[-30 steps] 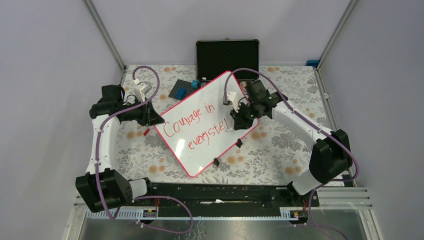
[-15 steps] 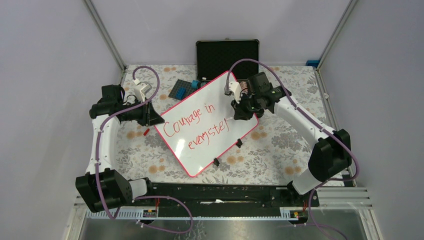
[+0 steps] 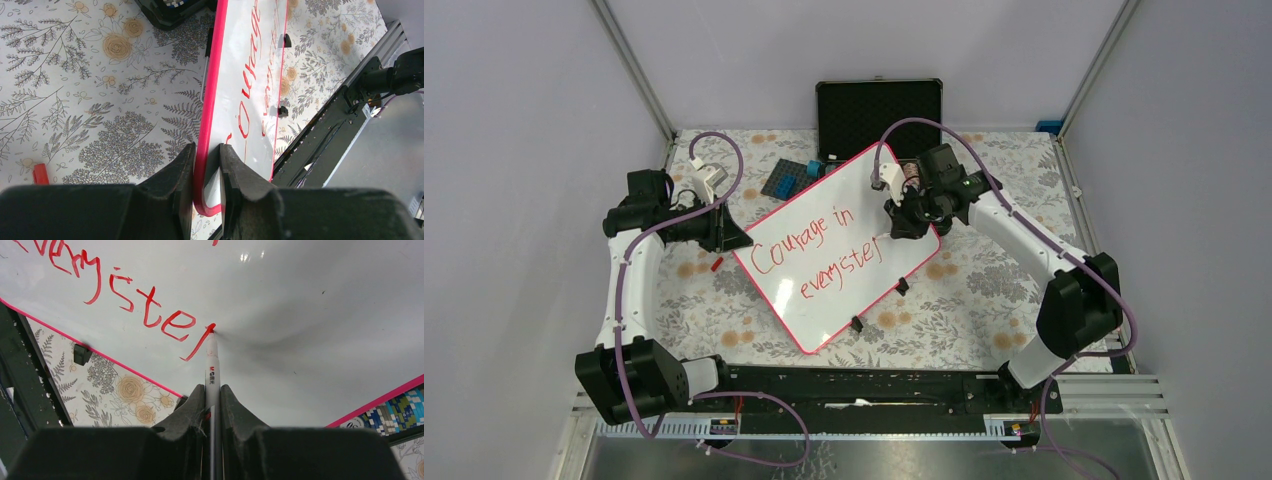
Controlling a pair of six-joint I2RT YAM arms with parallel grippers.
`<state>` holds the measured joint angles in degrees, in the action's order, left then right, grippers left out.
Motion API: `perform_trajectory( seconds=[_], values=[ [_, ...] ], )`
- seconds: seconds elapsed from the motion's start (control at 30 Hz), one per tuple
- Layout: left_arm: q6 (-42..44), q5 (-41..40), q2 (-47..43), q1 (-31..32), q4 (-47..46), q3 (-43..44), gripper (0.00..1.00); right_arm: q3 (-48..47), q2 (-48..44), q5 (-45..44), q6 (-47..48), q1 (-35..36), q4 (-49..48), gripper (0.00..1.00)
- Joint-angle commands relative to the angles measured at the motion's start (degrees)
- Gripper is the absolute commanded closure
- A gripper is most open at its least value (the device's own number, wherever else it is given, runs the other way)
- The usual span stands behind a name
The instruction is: Write a sentence on the whiteboard
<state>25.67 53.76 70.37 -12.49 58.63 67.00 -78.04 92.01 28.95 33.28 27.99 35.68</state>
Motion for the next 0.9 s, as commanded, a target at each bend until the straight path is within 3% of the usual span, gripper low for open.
perform_trajectory(
  seconds=[0.0, 0.87],
  values=[
    [2.52, -2.09, 0.94, 0.46, -1.44, -0.77, 0.98, -2.79, 0.92, -0.34, 0.04, -0.18, -0.99, 1.0],
    [2.6, -1.9, 1.02, 0.57, -1.42, -0.82, 0.98, -0.5, -0.28, -2.99, 1.13, -1.75, -1.05, 1.0]
  ],
)
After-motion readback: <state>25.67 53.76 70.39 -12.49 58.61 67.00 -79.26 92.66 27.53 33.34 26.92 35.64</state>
